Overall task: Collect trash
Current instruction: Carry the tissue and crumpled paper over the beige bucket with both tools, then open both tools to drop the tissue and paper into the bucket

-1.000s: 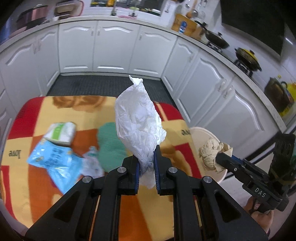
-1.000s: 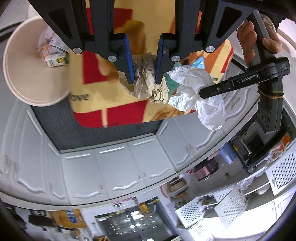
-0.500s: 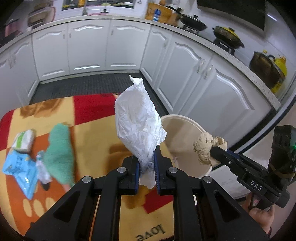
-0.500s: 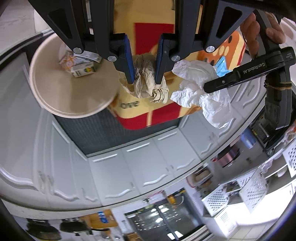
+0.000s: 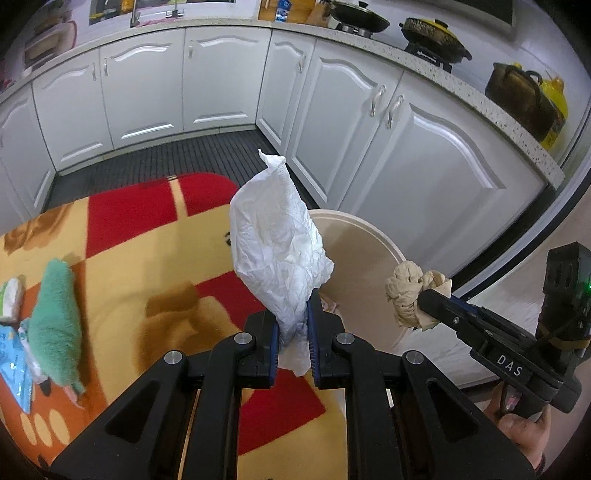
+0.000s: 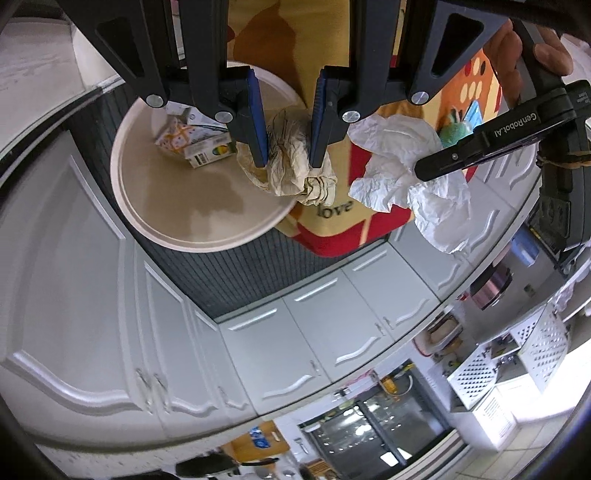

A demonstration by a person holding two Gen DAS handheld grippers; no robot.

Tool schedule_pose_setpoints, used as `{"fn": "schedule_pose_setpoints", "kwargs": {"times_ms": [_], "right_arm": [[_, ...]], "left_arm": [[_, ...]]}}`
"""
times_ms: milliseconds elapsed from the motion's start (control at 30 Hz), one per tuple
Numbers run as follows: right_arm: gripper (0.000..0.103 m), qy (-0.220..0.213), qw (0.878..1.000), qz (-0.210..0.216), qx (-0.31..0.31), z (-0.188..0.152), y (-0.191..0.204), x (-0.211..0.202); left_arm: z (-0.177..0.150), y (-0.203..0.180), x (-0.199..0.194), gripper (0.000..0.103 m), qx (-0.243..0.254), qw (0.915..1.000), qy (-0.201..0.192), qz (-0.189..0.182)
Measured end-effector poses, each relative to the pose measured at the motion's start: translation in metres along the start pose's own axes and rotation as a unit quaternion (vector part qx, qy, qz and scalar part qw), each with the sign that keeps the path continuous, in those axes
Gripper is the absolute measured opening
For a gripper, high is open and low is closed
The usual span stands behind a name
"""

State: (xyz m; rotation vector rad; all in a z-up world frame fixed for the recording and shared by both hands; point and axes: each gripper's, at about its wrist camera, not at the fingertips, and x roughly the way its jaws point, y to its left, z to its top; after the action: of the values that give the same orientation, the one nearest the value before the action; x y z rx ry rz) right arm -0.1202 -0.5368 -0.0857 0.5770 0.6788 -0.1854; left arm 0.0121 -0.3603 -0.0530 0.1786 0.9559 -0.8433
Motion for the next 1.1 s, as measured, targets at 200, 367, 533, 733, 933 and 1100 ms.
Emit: {"fn": "schedule_pose_setpoints", "kwargs": {"times_ms": [200, 367, 533, 733, 933, 1100], "right_arm": [[0.021, 0.008, 1.0, -0.007, 0.015, -0.003, -0.014, 0.006], [0.021, 0.014, 1.0, -0.013, 0.025, -0.004, -0.023, 0.011], [0.021, 0.019, 0.999, -0.016, 0.034, -0.005, -0.028, 0.017], [0.022, 0.028, 0.998, -0.025, 0.048, -0.003, -0.035, 0.028], [0.022, 0.03, 0.997, -0.037, 0.063, -0.002, -0.045, 0.036], [0.049, 0.026, 0.996, -0.056, 0.071, -0.003, -0.049, 0.034]], "left_arm": [[0.002, -0.008, 0.02, 0.011, 0.002, 0.9999, 0.014, -0.003], [0.002, -0.008, 0.037, 0.011, -0.004, 0.9996, 0.026, -0.013], [0.003, -0.005, 0.053, 0.011, -0.02, 0.9987, 0.04, -0.025], [0.004, -0.009, 0.069, 0.011, -0.033, 0.9977, 0.044, -0.038], [0.012, -0.013, 0.071, 0.011, -0.047, 0.9967, 0.031, -0.059], [0.013, -0.012, 0.072, 0.023, -0.054, 0.9963, 0.034, -0.057]]}}
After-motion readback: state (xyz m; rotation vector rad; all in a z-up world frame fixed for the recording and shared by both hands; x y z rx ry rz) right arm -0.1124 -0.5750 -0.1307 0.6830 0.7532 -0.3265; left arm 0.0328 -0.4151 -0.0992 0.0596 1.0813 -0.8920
